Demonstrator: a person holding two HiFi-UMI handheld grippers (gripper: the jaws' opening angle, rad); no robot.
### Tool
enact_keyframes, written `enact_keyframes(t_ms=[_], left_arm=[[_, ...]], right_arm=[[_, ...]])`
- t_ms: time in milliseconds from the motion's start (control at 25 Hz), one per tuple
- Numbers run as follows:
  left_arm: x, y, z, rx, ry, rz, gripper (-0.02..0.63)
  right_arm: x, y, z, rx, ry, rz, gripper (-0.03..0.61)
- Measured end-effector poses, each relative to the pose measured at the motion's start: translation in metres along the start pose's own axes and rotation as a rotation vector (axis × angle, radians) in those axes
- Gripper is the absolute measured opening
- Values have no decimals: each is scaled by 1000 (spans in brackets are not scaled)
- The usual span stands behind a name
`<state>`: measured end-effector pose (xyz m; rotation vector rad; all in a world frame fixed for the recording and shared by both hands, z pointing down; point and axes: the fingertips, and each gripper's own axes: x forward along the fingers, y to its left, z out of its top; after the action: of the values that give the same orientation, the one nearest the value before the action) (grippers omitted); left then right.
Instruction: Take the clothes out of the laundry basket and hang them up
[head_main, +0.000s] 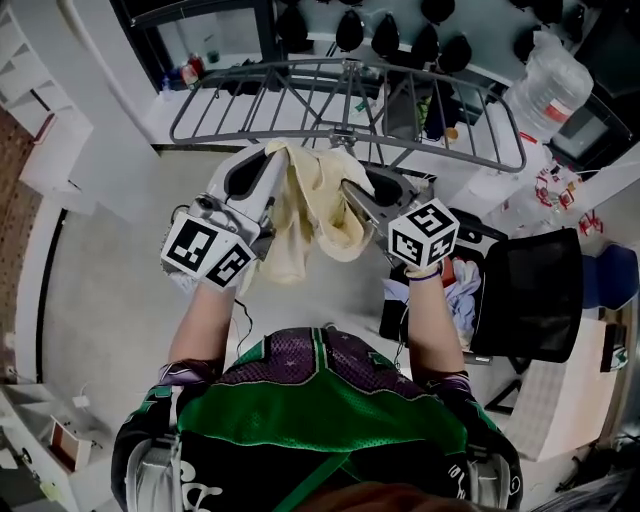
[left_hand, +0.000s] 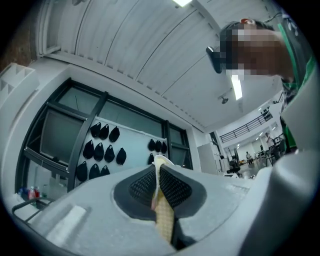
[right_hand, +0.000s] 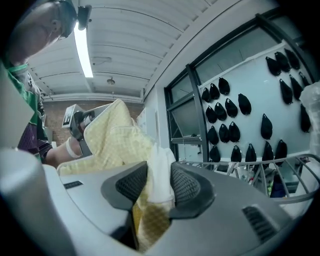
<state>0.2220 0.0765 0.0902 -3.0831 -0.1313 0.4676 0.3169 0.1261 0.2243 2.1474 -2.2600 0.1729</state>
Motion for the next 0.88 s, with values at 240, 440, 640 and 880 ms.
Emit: enact_keyframes(t_ms=[240, 440, 640, 880], left_arm=[[24, 9, -3, -92, -42, 50, 25], [43, 9, 6, -91, -81, 79, 25], [64, -4, 9, -44, -70, 67, 25], [73, -20, 25, -16, -88, 39, 25]], right_arm=[[-35, -26, -15, -17, 16, 10, 169], [-69, -45, -16, -28, -6, 4, 169], [-74, -38, -29, -29, -13, 79, 172], [-69, -44, -46, 1, -7, 104, 190]])
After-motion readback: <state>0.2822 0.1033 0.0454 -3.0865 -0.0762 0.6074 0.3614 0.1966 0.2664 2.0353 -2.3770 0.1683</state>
